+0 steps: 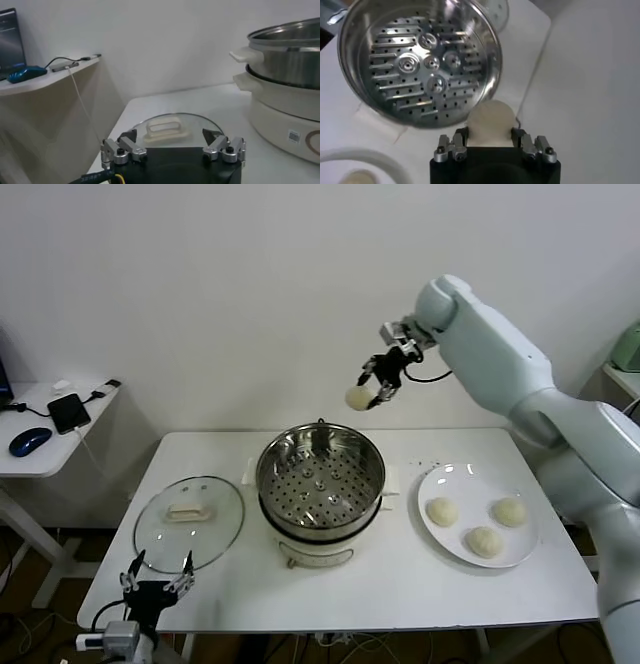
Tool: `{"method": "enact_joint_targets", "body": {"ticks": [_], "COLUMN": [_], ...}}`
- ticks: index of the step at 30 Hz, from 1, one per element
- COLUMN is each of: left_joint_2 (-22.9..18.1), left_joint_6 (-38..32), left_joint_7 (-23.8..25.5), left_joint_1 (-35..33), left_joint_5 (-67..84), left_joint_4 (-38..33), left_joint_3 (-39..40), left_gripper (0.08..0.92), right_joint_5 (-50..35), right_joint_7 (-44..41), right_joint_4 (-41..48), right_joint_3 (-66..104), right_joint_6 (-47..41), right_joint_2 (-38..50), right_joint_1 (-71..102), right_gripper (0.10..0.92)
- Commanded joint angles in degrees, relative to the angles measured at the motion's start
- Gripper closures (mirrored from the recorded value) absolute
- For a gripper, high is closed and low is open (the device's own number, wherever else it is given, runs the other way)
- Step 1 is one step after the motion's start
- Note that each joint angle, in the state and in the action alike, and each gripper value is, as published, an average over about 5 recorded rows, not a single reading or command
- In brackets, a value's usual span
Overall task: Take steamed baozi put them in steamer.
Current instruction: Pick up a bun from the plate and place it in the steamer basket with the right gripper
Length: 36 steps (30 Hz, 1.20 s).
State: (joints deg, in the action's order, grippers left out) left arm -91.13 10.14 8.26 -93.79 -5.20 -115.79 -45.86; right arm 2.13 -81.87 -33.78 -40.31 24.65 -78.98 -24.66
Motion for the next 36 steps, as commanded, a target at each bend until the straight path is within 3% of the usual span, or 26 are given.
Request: {"method": "enact_joint_targets", "body": {"ticks": [1, 10, 18, 36], "left_joint_2": [-0.2, -0.6, -1.0, -1.6], "left_joint_6": [0.1, 0.2, 0.1, 0.1], "left_joint_7": [-0.2, -0.4, -0.8, -0.4], "left_joint_1": [0.4, 0.6, 0.6, 1.2], "left_joint_5": [0.6, 0.5, 0.0, -0.5], "left_joint_4": [0.9, 1.1, 1.6, 2.2], "left_joint_3": [-0.1, 0.1, 0.0, 0.9], "left_gripper": [0.177, 0.177, 0.177, 0.177], "right_joint_5": [-3.6, 9.0, 22.4, 26.0], "right_joint_7": [-1.1, 0.1, 13.8, 17.6], "right_joint_4": [0.3, -1.7, -0.1, 0.4], "right_joint_3": [-9.3, -9.4, -6.2, -5.5], "right_joint_6": [19.9, 25.4, 25.4, 25.4], "right_joint_2": [-6.0, -6.0, -7.0, -7.9], "right_joint_1": [-1.9, 0.8, 4.7, 8.3], "right_gripper": [0.440, 0.439, 0.440, 0.440]}}
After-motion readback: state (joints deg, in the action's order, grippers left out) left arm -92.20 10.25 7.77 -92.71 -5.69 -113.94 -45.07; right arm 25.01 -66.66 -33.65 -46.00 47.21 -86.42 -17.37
